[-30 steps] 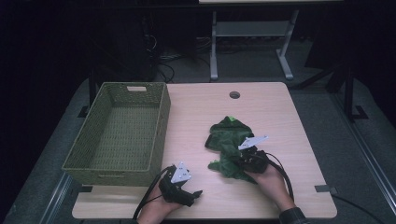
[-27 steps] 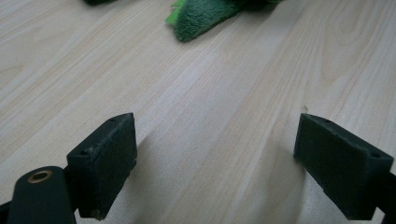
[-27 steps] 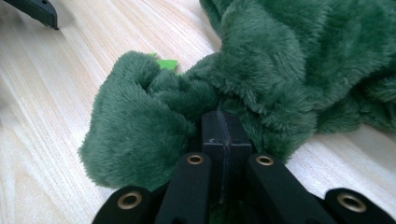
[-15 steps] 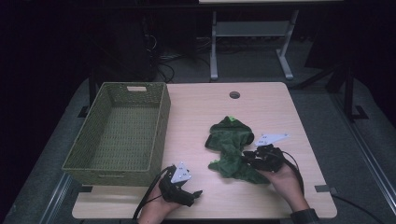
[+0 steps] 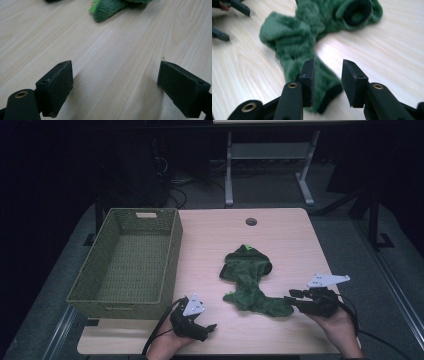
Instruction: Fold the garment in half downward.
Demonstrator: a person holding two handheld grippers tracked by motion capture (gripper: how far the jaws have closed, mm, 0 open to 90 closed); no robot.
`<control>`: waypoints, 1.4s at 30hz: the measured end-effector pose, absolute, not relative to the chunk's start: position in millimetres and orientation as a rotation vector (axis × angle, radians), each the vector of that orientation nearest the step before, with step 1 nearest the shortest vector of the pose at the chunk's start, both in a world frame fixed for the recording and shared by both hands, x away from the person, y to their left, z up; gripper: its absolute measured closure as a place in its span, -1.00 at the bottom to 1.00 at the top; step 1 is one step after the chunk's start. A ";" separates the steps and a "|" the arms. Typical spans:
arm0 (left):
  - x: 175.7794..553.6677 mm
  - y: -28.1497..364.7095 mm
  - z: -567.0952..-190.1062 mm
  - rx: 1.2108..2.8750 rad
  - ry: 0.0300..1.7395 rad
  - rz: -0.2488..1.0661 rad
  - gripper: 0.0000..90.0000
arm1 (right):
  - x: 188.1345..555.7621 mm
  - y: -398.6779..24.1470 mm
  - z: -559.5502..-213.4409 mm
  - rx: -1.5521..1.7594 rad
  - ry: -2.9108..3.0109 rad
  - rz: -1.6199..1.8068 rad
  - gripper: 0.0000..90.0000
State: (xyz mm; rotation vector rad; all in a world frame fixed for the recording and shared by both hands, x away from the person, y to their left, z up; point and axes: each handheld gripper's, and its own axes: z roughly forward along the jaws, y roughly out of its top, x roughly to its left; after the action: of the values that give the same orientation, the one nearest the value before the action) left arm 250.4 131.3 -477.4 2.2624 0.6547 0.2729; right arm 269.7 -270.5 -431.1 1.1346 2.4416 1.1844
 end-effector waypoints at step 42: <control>250.7 131.1 -477.3 2.264 0.653 0.272 -0.72 | 250.1 -279.9 -454.9 1.101 2.580 1.134 0.87</control>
State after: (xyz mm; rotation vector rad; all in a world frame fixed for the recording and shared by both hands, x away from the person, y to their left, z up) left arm 250.7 131.1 -477.3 2.2641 0.6525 0.2724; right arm 250.1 -279.9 -454.9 1.1013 2.5805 1.1343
